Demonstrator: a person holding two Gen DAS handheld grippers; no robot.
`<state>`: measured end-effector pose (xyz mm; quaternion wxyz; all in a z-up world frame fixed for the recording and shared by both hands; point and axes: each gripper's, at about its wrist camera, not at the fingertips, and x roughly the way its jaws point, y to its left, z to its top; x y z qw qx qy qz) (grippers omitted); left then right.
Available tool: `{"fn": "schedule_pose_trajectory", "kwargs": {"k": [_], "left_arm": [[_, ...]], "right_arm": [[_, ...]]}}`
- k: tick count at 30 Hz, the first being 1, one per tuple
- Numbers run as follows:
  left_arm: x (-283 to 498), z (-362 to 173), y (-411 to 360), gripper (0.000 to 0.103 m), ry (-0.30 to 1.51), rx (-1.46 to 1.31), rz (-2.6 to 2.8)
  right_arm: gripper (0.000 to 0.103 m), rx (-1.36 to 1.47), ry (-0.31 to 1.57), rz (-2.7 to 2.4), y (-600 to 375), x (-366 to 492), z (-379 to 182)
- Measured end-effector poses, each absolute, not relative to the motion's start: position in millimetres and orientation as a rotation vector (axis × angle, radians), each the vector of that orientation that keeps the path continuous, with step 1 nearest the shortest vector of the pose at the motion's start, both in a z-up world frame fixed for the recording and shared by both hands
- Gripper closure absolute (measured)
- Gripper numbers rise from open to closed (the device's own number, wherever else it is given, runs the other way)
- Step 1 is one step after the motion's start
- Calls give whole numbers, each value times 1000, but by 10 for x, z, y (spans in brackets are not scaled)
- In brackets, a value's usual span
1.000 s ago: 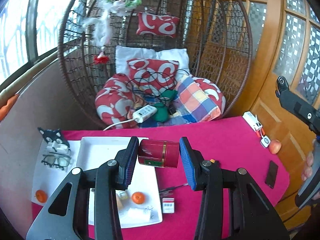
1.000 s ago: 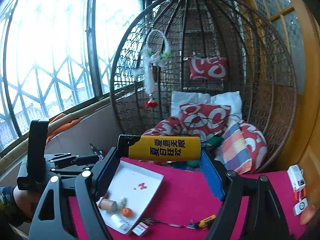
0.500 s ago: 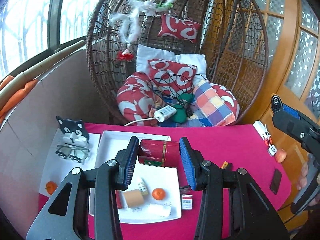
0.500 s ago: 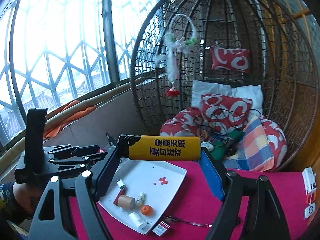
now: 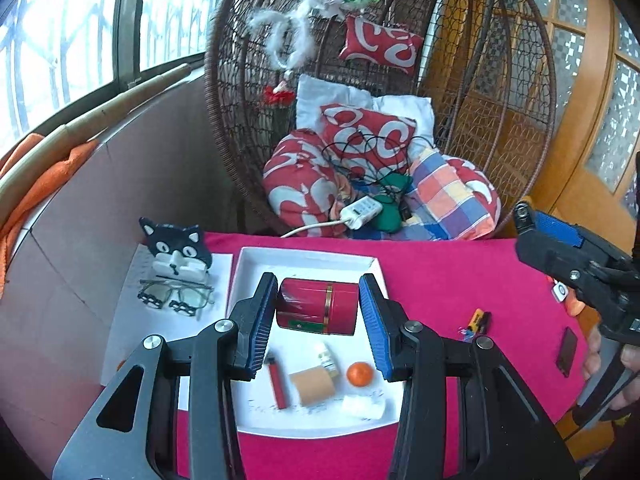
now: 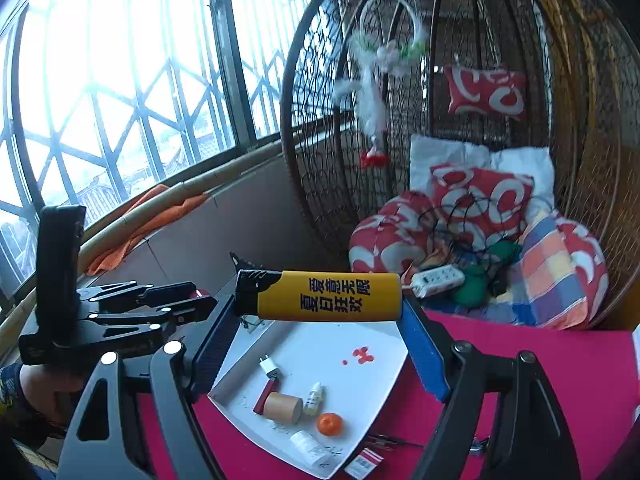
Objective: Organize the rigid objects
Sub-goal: 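Carry the red cylinder and yellow lighter in both tools over the white tray, then open the left tool to drop the red cylinder while the right tool releases the lighter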
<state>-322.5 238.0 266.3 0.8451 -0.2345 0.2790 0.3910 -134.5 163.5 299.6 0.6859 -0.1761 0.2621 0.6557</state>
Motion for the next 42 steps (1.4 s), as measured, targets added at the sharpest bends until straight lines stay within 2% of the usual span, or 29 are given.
{"fn": "schedule_pose_trajectory", "kwargs": {"k": [7, 13, 17, 22, 25, 32, 34, 35, 36, 37, 38, 42], "left_arm": [[-3414, 2548, 2810, 61, 597, -548, 825], [-3225, 2343, 3102, 61, 661, -545, 777], [-2943, 1943, 3261, 61, 766, -570, 712], [-2732, 1183, 3428, 61, 962, -606, 683], [-2720, 1060, 3500, 61, 975, -637, 662], [-2596, 1019, 3551, 61, 1023, -605, 665], [-2593, 992, 3509, 56, 1025, -599, 661], [-2606, 991, 3501, 34, 1013, -600, 659], [-2638, 1009, 3490, 9, 987, -595, 667], [-2681, 1043, 3482, 2, 955, -588, 685], [-2705, 1062, 3483, 0, 940, -587, 698], [-2819, 1148, 3491, 0, 894, -610, 762]], "right_arm": [[23, -408, 662, 1417, 1963, -1352, 2726], [23, -448, 738, 1351, 2241, -1318, 2430], [23, -481, 836, 1301, 2392, -1278, 2091], [23, -645, 981, 1234, 2503, -1315, 1347], [23, -716, 1027, 1203, 2475, -1398, 1029], [22, -807, 981, 1193, 2559, -1643, 843], [22, -820, 965, 1197, 2554, -1685, 830], [18, -826, 956, 1200, 2554, -1698, 833], [10, -832, 941, 1201, 2549, -1713, 839], [4, -833, 927, 1199, 2577, -1723, 836], [0, -826, 911, 1198, 2560, -1732, 854], [0, -808, 902, 1204, 2558, -1737, 912]]}}
